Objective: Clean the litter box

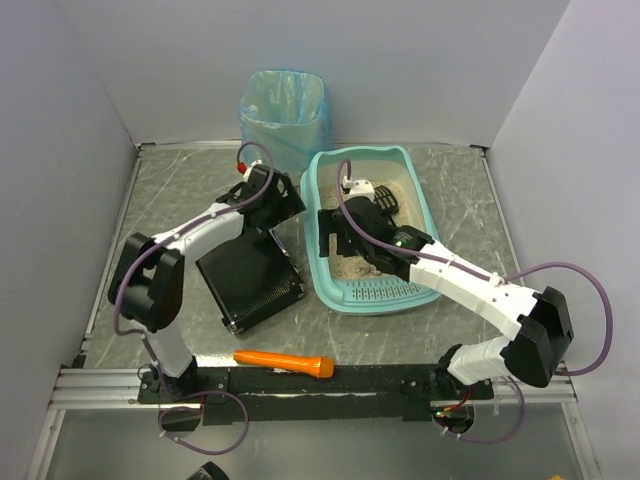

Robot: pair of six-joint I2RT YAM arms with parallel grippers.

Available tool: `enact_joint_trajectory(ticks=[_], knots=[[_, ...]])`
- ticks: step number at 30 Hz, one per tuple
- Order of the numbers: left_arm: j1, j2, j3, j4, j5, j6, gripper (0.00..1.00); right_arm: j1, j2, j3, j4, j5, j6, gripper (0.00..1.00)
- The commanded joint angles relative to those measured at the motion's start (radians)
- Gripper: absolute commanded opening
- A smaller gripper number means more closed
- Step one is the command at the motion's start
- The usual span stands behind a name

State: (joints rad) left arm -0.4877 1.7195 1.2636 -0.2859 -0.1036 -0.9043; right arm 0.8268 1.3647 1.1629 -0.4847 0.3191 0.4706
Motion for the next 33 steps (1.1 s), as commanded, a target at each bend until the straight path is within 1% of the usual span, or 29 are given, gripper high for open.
enact_joint_trajectory(ticks=[1, 5, 7, 8, 10, 14, 17, 19, 22, 23, 24, 25, 26, 27, 28, 29, 30, 32, 33], knots=[[-0.018, 0.069, 0.042, 0.044, 0.030, -0.027, 0.96, 0.000, -0.052, -0.037, 0.044, 0.017, 0.019, 1.00], [-0.041, 0.135, 0.039, -0.021, -0.018, -0.041, 0.91, 0.001, -0.044, -0.046, 0.029, 0.023, 0.034, 1.00], [-0.046, 0.147, 0.020, -0.056, -0.018, -0.038, 0.89, 0.002, -0.041, -0.046, 0.028, 0.015, 0.031, 1.00], [-0.046, 0.155, 0.007, -0.077, -0.019, -0.038, 0.89, 0.002, -0.041, -0.046, 0.029, 0.014, 0.030, 1.00], [-0.046, 0.158, -0.009, -0.161, -0.070, -0.044, 0.89, 0.000, -0.045, -0.051, 0.028, 0.014, 0.025, 1.00], [-0.034, 0.140, -0.117, -0.248, -0.157, -0.051, 0.91, 0.000, -0.070, -0.069, 0.050, 0.011, 0.022, 1.00], [0.001, 0.120, -0.211, -0.220, -0.168, -0.045, 0.91, 0.001, -0.093, -0.089, 0.074, 0.009, 0.016, 1.00], [0.038, 0.112, -0.246, -0.213, -0.166, -0.047, 0.91, 0.000, -0.104, -0.094, 0.072, 0.014, 0.013, 1.00], [0.060, 0.056, -0.311, -0.171, -0.159, -0.033, 0.92, 0.002, -0.114, -0.098, 0.074, 0.026, 0.002, 1.00], [0.061, 0.039, -0.337, -0.147, -0.115, -0.021, 0.92, 0.002, -0.113, -0.100, 0.087, 0.032, 0.000, 1.00], [0.060, 0.019, -0.352, -0.071, -0.076, 0.004, 0.91, 0.002, -0.115, -0.101, 0.101, 0.031, -0.016, 1.00], [0.060, -0.024, -0.371, -0.023, -0.038, 0.042, 0.91, 0.002, -0.104, -0.101, 0.110, 0.023, -0.023, 1.00], [0.061, -0.041, -0.404, 0.009, 0.020, 0.048, 0.91, 0.000, -0.096, -0.097, 0.110, 0.020, -0.021, 1.00], [0.061, -0.053, -0.417, 0.033, 0.021, 0.053, 0.91, 0.001, -0.087, -0.079, 0.094, 0.020, -0.021, 1.00], [0.061, -0.052, -0.420, 0.019, 0.003, 0.053, 0.91, 0.002, -0.069, -0.072, 0.083, 0.024, -0.021, 1.00], [0.061, -0.041, -0.405, 0.002, -0.051, 0.059, 0.91, 0.002, -0.062, -0.068, 0.074, 0.026, -0.018, 1.00], [0.061, -0.028, -0.389, -0.066, -0.086, 0.062, 0.90, 0.002, -0.055, -0.068, 0.072, 0.031, -0.018, 1.00], [0.060, 0.023, -0.333, -0.134, -0.122, 0.070, 0.87, 0.000, -0.052, -0.069, 0.077, 0.035, -0.018, 1.00], [0.052, 0.043, -0.310, -0.178, -0.180, 0.062, 0.84, 0.001, -0.049, -0.071, 0.074, 0.037, -0.015, 1.00]])
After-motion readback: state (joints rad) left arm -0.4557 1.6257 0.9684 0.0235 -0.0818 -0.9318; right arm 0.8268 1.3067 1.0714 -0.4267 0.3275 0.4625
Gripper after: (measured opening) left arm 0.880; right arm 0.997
